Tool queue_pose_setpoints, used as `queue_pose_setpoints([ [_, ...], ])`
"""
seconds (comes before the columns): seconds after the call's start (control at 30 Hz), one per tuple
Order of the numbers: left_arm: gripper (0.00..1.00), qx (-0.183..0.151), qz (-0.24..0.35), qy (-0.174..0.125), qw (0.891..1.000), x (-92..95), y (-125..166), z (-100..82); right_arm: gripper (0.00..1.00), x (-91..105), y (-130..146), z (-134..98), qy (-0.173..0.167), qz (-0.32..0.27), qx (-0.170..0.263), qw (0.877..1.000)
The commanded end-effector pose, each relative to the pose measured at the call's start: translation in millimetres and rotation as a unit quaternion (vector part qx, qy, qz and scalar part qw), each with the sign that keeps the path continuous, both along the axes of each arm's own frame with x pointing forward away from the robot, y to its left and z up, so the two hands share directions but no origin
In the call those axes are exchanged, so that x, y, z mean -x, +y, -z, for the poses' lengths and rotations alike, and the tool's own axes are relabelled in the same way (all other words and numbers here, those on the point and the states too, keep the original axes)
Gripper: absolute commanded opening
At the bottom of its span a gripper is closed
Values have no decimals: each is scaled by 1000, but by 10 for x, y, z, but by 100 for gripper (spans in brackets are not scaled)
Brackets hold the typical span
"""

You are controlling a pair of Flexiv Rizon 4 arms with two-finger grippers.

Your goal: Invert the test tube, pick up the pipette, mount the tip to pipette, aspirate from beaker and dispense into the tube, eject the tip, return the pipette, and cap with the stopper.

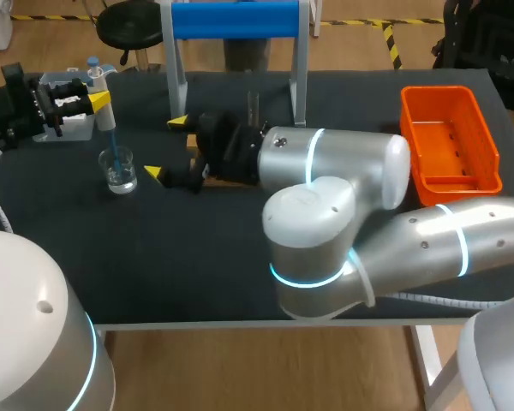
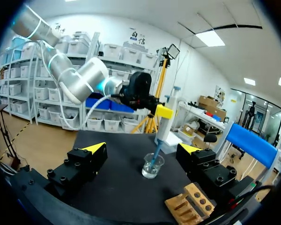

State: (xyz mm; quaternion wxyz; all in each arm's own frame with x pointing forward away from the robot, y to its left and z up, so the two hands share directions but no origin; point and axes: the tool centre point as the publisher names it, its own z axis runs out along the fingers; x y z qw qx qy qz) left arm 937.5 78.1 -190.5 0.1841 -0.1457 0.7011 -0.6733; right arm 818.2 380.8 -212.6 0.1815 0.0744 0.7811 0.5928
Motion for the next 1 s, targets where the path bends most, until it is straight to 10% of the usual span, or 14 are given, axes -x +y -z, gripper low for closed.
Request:
queue_pose_setpoints([
  [0.03,0,1,1,-1,1000,1,9,5,100,96,-308,-138,39,-185,-3,982],
  [1.0,0,1,1,-1,1000,1,9,5,100,17,-358,-772,75,-418,-38,905],
])
